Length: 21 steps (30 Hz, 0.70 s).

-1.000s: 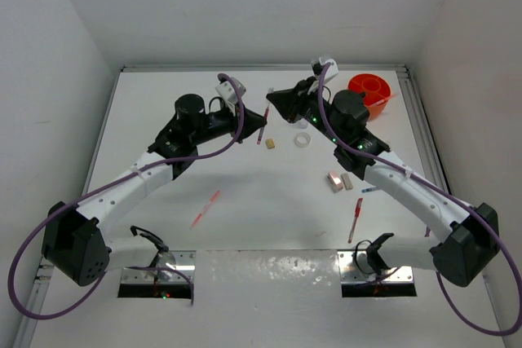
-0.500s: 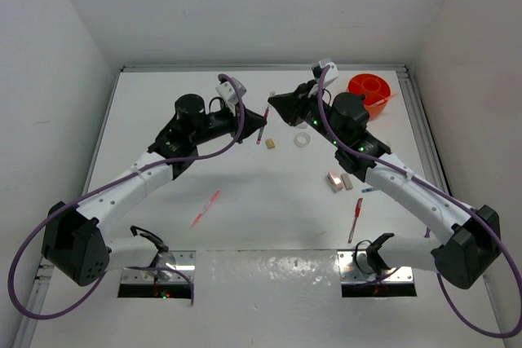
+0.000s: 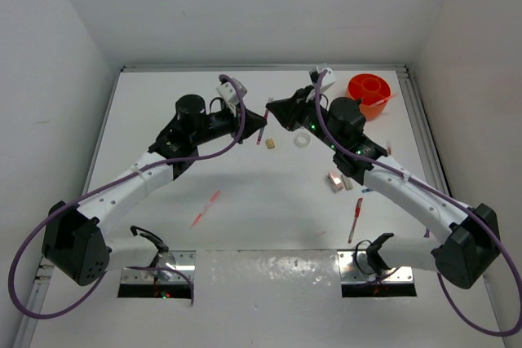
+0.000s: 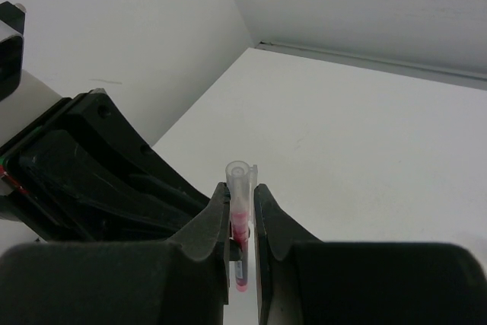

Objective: Sort the stationery into containers
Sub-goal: Close the pen cap on the pen.

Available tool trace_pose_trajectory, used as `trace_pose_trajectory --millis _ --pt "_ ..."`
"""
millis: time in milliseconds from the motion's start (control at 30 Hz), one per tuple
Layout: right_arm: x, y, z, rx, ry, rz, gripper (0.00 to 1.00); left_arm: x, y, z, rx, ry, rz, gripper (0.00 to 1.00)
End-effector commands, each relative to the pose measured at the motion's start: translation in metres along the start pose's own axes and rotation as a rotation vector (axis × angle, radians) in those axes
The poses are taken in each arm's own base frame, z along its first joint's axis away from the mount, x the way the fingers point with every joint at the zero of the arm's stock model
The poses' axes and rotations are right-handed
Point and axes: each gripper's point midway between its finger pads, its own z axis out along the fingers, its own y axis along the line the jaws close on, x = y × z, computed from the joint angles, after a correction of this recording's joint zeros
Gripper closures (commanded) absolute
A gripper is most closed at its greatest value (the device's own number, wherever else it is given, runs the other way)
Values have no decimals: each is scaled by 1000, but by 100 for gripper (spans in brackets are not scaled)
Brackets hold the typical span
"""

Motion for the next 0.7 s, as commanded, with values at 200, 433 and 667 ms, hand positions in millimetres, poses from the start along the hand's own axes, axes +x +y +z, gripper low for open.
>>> trace_pose_trajectory --millis 200,433,667 --pt "14 -2 -9 11 35 -16 100 -38 -1 -1 -7 -123 78 100" --pt "56 -10 -15 34 133 -43 100 -40 1 -4 -13 -141 99 100" --pt "85 -10 -19 36 151 -2 100 -43 -3 -4 21 -177 75 100"
